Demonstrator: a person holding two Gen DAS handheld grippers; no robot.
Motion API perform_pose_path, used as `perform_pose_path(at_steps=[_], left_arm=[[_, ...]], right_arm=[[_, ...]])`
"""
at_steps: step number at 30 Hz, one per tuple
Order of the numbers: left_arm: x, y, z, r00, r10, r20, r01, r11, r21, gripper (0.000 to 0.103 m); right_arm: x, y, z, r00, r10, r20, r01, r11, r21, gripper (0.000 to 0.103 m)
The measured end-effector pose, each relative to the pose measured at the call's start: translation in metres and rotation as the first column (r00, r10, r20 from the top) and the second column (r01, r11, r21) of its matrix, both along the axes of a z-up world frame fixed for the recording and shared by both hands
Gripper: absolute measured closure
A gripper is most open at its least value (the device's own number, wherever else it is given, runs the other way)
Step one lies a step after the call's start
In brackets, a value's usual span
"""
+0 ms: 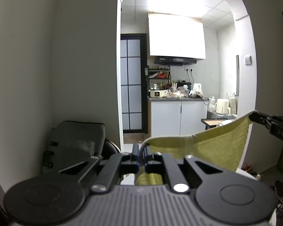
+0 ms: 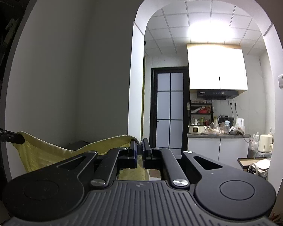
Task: Fold towel
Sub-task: 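Lift the towel with both grippers, shaking it open in the air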
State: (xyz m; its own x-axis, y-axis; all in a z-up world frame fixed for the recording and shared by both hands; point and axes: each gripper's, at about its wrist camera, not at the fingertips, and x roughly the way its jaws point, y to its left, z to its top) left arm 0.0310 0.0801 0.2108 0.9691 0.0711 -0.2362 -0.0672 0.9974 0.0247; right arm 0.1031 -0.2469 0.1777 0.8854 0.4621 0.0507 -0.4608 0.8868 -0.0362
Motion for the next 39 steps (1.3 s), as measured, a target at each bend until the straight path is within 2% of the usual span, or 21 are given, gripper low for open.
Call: perform_pose_path(at_steps=[20,39], left_arm=[[-0.037,-0.010,0.024,0.998,-0.039,0.055,0.039,0.999,-0.001,0.098],[-0.091,-0.039,0.044,0.990,-0.058,0.127,0.054,0.998,0.037,0.098]], right_arm=[[-0.054,-0.020,0.022,0.993,0.001,0.116,-0.004,1.000,0.026,0.097],[-0.119,-0.049,0.037,0.977,0.002,0.212,-0.015,0.998,0.060,0.097]])
